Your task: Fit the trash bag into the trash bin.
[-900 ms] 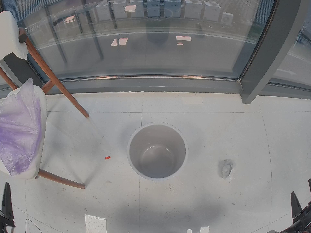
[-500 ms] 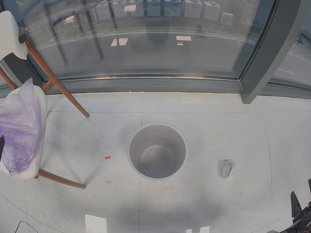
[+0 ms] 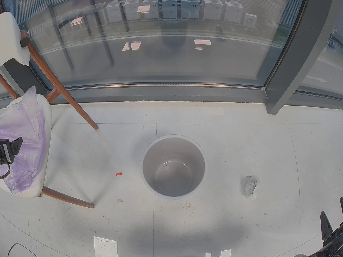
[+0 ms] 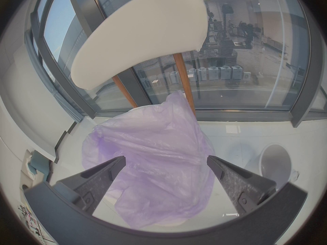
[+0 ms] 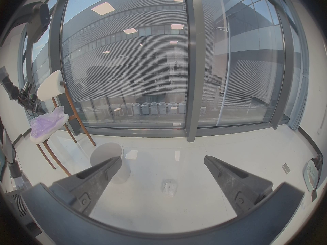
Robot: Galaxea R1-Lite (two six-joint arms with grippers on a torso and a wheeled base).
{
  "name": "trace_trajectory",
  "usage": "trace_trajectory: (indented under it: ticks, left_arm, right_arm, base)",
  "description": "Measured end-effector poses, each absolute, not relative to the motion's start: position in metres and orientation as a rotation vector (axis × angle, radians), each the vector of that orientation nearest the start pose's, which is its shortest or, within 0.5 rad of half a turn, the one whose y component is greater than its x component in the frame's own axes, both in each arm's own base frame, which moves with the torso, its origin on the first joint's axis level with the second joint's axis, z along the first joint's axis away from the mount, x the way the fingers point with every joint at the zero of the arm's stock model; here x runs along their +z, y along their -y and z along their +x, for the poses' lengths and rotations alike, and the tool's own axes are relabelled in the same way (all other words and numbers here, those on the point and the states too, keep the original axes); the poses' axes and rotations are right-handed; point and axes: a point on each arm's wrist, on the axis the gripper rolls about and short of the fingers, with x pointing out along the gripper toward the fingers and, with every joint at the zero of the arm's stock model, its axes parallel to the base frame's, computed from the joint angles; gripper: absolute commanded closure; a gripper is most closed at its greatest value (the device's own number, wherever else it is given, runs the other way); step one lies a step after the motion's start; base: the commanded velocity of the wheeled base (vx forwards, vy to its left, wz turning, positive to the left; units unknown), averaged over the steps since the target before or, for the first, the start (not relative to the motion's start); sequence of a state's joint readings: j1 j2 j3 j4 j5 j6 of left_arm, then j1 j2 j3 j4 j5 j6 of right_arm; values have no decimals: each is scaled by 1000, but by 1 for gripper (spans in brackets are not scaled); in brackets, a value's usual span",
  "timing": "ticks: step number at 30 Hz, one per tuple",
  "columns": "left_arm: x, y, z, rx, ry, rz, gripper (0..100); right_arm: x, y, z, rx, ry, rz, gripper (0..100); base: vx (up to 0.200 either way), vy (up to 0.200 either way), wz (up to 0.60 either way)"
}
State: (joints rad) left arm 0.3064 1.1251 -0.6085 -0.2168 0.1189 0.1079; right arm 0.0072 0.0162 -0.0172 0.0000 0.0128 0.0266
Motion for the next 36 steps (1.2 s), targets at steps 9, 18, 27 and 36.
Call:
trace_trajectory:
  ticks: [9, 18, 27, 36]
  left_arm:
    - [202, -45, 174, 281, -410, 83, 0]
    - [197, -43, 192, 228, -408, 172, 0]
    - [184, -46, 217, 209, -444, 249, 0]
    - [173, -41, 232, 163, -480, 301, 0]
  right_arm:
    - [81, 0, -23, 19, 1, 27, 0]
    - [81, 0, -23, 19, 1, 29, 0]
    - [81, 0, -23, 20, 1, 29, 0]
    - [81, 0, -23, 21, 1, 28, 0]
  base:
    - [0, 0, 0]
    - [0, 0, 0]
    - [0, 0, 0]
    - [0, 0, 0]
